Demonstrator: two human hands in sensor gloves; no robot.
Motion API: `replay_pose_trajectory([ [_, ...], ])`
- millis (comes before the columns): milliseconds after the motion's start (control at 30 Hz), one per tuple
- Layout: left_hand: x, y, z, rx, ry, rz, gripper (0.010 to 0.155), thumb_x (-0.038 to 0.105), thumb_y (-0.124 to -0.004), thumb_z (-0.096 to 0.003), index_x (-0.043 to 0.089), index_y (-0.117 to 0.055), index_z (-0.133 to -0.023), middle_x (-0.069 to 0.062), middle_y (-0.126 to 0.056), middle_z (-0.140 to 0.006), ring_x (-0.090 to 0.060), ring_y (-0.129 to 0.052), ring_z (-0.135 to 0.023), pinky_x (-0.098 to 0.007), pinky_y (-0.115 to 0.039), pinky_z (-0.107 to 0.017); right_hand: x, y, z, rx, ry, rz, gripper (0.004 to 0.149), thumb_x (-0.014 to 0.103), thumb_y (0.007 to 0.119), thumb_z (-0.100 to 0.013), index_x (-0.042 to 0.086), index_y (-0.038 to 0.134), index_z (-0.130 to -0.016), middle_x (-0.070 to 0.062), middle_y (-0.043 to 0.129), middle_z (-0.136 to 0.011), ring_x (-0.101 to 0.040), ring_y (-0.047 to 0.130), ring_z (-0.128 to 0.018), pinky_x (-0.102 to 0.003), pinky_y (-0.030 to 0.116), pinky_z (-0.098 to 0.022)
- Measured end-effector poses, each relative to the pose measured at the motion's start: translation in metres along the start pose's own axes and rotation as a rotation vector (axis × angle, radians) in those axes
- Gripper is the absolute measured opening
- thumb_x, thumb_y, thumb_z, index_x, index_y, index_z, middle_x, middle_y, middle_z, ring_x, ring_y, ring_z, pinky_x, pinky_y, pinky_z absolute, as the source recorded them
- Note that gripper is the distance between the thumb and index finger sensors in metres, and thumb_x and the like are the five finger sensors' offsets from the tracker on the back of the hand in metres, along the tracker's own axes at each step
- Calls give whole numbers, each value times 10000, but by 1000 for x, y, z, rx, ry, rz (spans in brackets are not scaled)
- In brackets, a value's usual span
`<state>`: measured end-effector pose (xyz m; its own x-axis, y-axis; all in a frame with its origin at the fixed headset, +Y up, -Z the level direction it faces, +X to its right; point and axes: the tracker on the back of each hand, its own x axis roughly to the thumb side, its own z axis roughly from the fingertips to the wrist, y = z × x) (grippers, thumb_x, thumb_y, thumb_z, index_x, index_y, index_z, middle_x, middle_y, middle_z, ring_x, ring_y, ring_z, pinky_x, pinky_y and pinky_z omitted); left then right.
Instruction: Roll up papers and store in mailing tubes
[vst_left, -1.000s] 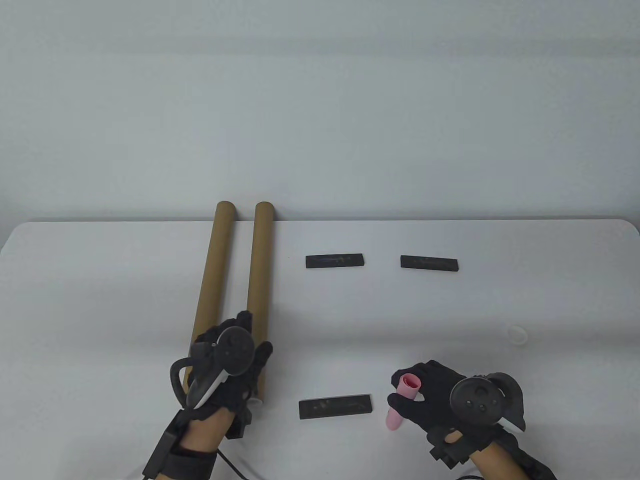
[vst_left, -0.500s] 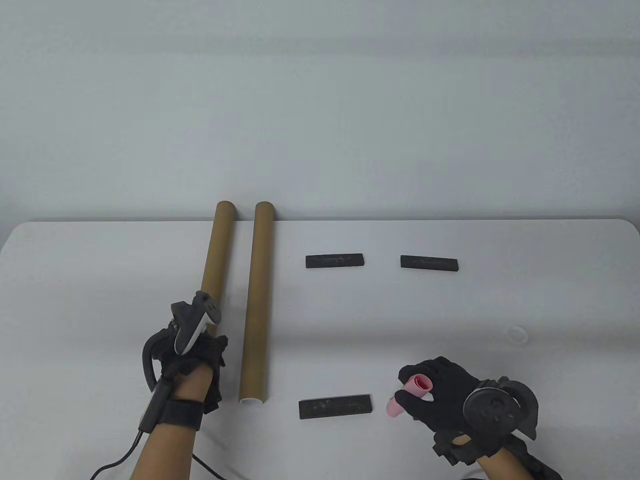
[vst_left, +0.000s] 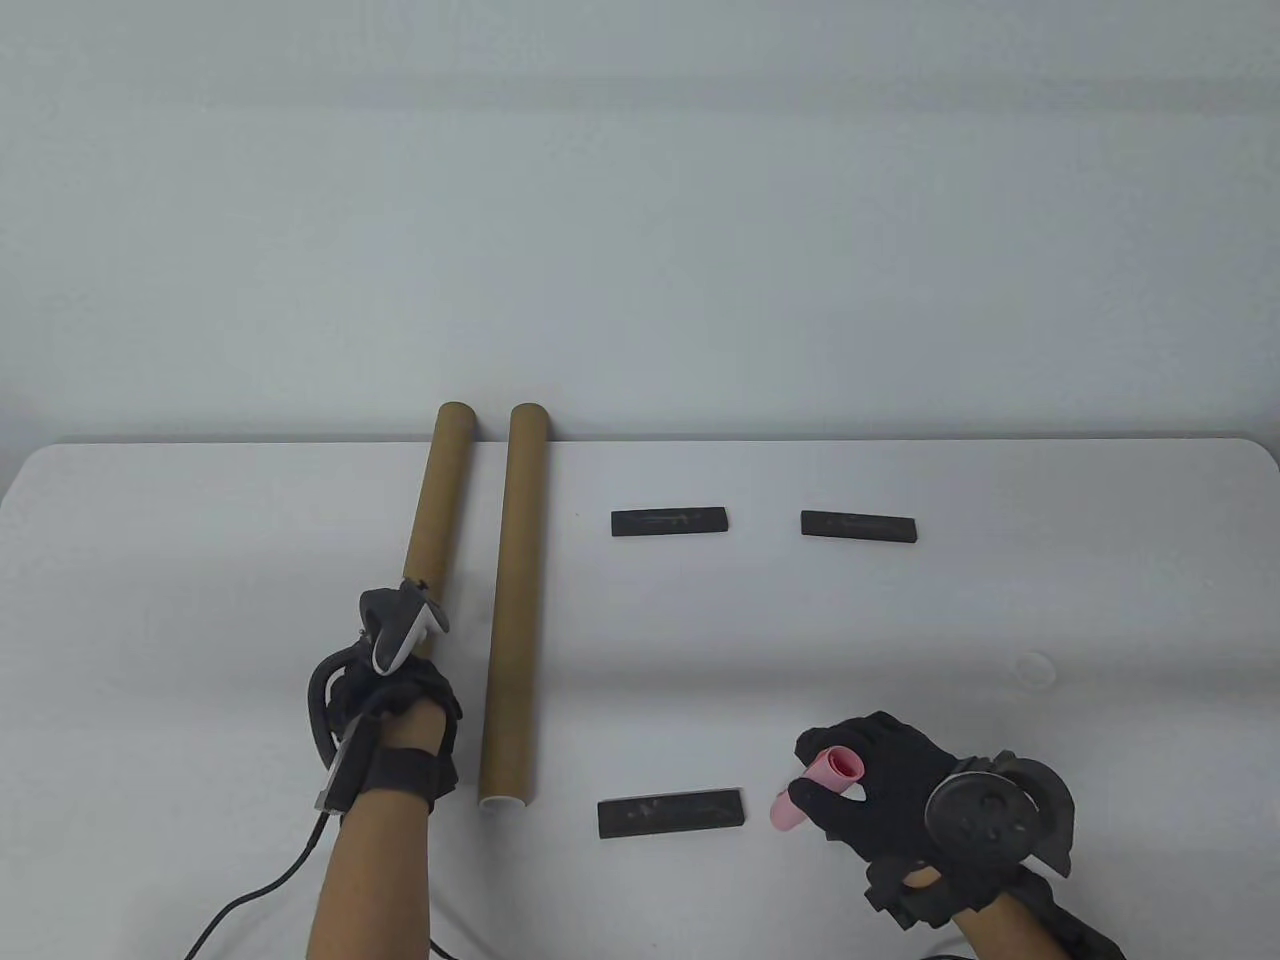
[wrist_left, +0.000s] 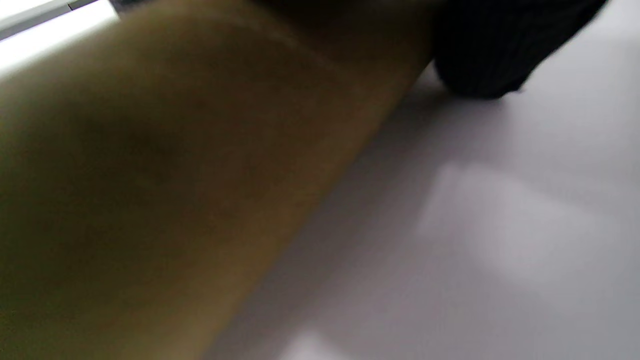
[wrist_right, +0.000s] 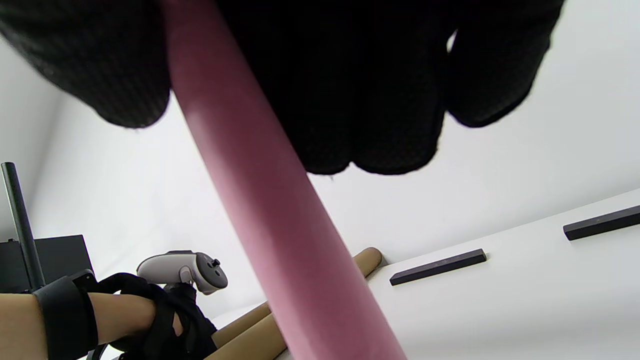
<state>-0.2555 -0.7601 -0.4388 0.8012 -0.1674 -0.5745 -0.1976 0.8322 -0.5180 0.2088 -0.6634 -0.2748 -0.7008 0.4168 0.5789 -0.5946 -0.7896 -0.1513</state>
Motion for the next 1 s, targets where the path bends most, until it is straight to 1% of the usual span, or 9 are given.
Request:
replay_pose_trajectory([
  [67, -4, 1, 0, 1, -21, 31, 914, 602, -784, -377, 125, -357, -1028, -130, -667, -963, -271, -914, -770, -407, -895, -589, 0, 0, 0, 1, -2, 0, 582, 588, 857, -449, 125, 948, -790, -111, 1024, -690, -367, 1041, -598, -631, 816, -536],
  [133, -11, 6, 4, 30, -24, 114, 914, 549, -808, -388, 113, -315, -1022, -159, -621, -967, -297, -941, -778, -462, -924, -603, 0, -1, 1, -3, -5, -2, 585, 587, 857, -450, 121, 948, -791, -113, 1023, -691, -370, 1041, -597, -632, 815, -536],
  [233, -20, 14, 11, 63, 16, 77, 913, 532, -833, -387, 126, -314, -1019, -156, -609, -971, -282, -957, -779, -473, -913, -613, 0, -2, 1, -8, -8, 1, 585, 587, 857, -448, 121, 949, -790, -114, 1024, -690, -369, 1042, -596, -632, 816, -535],
  [333, -28, 25, 23, 132, 59, 52, 939, 495, -917, -366, 156, -333, -1018, -140, -608, -973, -277, -942, -781, -479, -889, -622, -2, -4, 1, -14, -4, -6, 584, 584, 858, -449, 120, 949, -792, -116, 1025, -690, -371, 1041, -597, -633, 815, -535],
  [400, -33, 36, 34, 205, 52, 20, 926, 479, -946, -360, 193, -370, -1026, -115, -605, -981, -262, -923, -797, -480, -860, -640, -4, -5, 2, -22, 1, -5, 584, 584, 857, -448, 120, 949, -792, -115, 1026, -690, -371, 1042, -597, -632, 816, -535],
  [467, -40, 44, 46, 316, 38, 31, 914, 448, -972, -360, 239, -402, -1043, -93, -594, -989, -258, -889, -817, -490, -804, -668, -5, -7, 2, -33, 8, -8, 584, 583, 858, -448, 119, 950, -791, -114, 1025, -691, -372, 1041, -596, -633, 817, -533],
  [600, -56, 57, 76, 498, -7, 127, 869, 411, -983, -364, 347, -442, -1040, -47, -578, -999, -240, -840, -849, -531, -656, -726, -9, -9, 3, -42, 17, -17, 585, 583, 858, -448, 119, 949, -793, -116, 1025, -691, -372, 1041, -599, -633, 816, -533],
  [767, -72, 48, 110, 694, -107, 203, 809, 406, -994, -349, 455, -510, -996, -10, -578, -1010, -222, -810, -891, -632, -528, -767, -15, -10, 3, -36, 34, -17, 584, 582, 857, -450, 120, 949, -794, -117, 1024, -694, -371, 1042, -599, -634, 816, -533],
  [1000, -79, 31, 129, 831, -270, 171, 772, 391, -1002, -341, 551, -539, -939, 52, -567, -1053, -200, -732, -968, -676, -460, -764, -31, -20, 4, -88, 95, -91, 587, 582, 857, -449, 118, 948, -796, -118, 1024, -696, -373, 1042, -600, -634, 816, -531],
])
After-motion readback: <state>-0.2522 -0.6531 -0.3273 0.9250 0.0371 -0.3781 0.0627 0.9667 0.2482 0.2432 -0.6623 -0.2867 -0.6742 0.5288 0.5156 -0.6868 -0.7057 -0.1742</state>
